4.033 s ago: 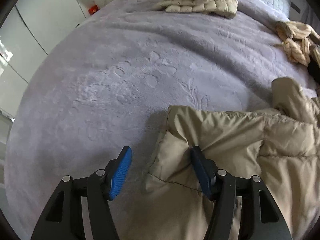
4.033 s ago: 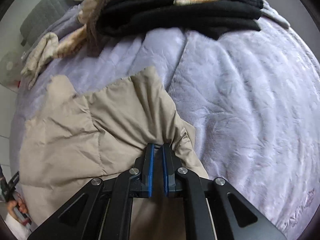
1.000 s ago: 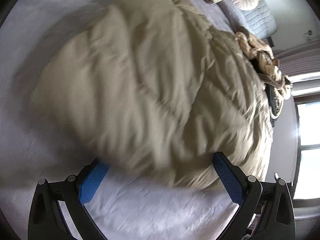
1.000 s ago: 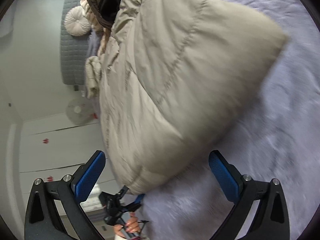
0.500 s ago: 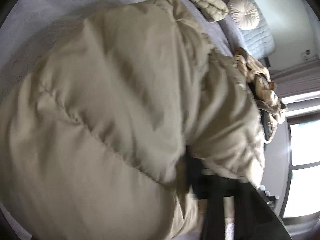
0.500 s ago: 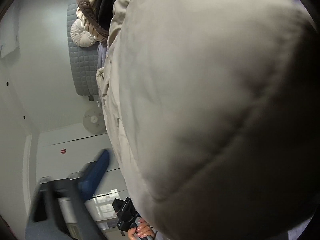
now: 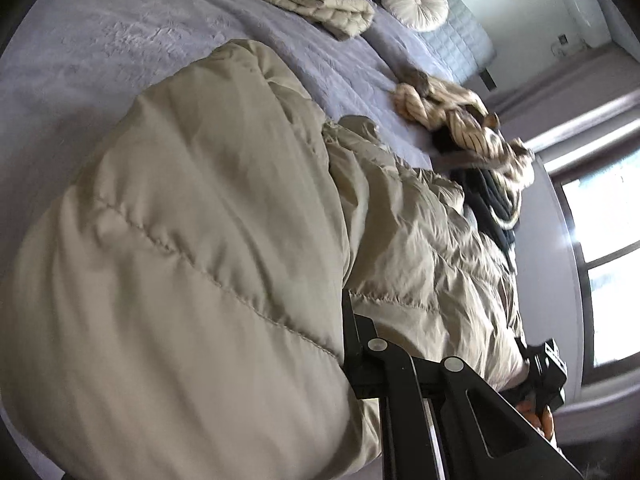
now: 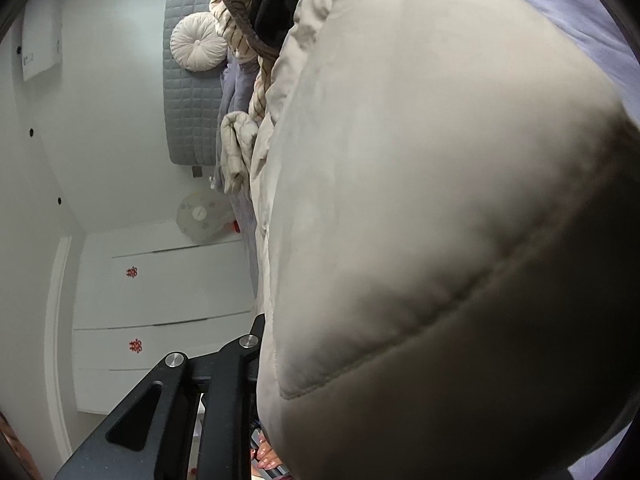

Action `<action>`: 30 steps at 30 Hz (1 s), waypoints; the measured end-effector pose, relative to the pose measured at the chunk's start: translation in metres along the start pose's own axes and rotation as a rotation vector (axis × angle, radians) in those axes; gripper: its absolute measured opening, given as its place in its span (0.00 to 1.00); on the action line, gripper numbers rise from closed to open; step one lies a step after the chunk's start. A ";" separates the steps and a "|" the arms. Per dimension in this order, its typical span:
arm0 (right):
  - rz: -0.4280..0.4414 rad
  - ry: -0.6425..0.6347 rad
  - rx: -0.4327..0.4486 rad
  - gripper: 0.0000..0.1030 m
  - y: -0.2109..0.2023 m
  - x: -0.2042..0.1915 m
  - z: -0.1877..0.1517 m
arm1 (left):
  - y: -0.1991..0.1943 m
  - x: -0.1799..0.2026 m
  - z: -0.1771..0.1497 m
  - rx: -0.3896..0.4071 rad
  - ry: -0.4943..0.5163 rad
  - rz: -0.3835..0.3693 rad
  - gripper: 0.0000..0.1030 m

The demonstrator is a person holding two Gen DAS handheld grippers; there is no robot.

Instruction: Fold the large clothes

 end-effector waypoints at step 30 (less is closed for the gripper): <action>-0.445 -0.113 -0.210 0.61 -0.072 0.027 -0.115 | -0.139 -0.083 -0.122 -0.175 0.080 0.396 0.56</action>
Point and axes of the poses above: each gripper's, at about its wrist camera, not at the fingertips, and y roughly the way its jaws point, x to its right, z to its top, the point moved 7 cm from there along y, roughly the way its jaws point, and after that the axes turned 3 degrees about -z, right-handed, at the moved point
